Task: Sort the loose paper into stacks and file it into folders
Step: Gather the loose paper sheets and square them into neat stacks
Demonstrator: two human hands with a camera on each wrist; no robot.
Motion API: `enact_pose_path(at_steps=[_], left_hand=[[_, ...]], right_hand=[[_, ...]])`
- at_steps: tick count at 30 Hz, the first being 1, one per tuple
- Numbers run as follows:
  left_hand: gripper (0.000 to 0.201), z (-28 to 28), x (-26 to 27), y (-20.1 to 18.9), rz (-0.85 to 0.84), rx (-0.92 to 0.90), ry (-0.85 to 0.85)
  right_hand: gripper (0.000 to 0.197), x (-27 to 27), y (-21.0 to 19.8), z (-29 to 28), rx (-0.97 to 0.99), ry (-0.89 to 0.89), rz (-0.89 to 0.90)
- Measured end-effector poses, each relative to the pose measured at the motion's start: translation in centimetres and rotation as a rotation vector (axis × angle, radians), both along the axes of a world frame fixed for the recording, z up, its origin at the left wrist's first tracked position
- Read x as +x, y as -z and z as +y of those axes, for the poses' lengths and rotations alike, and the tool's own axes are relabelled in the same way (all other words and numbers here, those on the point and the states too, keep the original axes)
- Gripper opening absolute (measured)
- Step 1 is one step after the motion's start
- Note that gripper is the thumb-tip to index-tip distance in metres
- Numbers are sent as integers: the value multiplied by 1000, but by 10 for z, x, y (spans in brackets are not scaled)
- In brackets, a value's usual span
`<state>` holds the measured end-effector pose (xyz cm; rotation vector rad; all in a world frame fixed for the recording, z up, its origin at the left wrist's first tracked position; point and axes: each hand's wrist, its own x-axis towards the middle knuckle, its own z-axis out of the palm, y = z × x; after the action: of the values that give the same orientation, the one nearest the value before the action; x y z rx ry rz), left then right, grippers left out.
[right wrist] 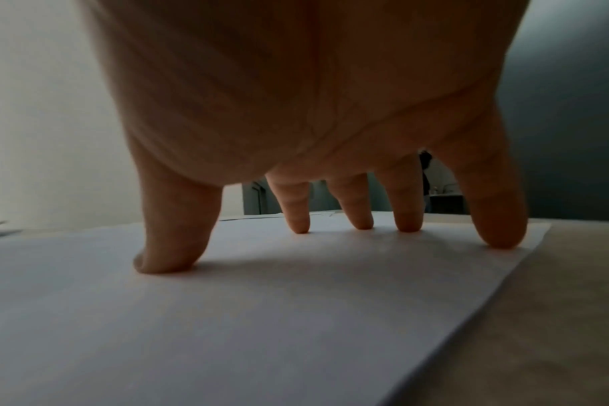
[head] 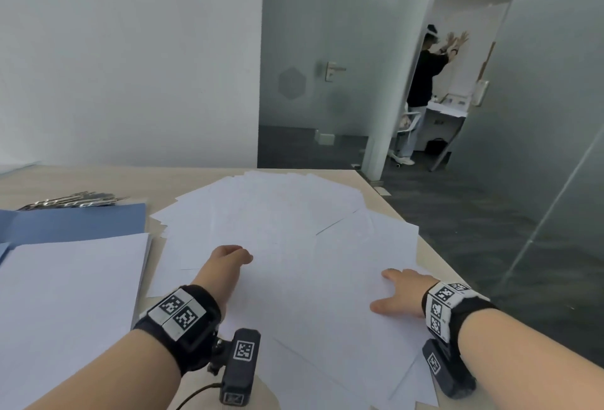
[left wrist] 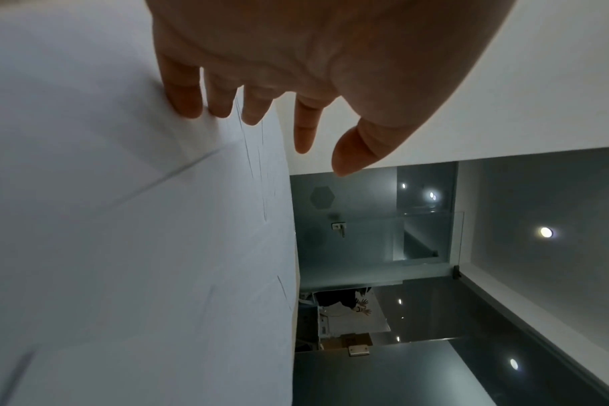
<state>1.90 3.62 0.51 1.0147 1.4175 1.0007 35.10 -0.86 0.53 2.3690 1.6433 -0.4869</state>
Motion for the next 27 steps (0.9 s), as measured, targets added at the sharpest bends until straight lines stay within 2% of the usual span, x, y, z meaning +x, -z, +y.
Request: enact_pose_path(at_steps=[3,6,10,15,18,22,27], left_hand=[[22,-1,3,-3,-8,-21,-23],[23,2,-1,0,98,21,-39],[25,8,-17,1,286,3,-10],[23,19,-31,-5,607,3,126],[23,24,-32,-7,728,-4,169],[22,24,-27,-10,792,-34,190],[22,22,-23,-8,777,-67,208]], right_hand=[[106,-1,2,2,-3,-10,-29],[105,-1,0,4,-18,-23,-35],[100,-4,-5,7,-28,-53,-81],[98,-7,-9,11,-37,-70,-118],[99,-6,-7,12,-33,-78,-126],[97,-6,-6,11,-23,-85,-136],[95,-5,-4,10,-15,-97,-135]])
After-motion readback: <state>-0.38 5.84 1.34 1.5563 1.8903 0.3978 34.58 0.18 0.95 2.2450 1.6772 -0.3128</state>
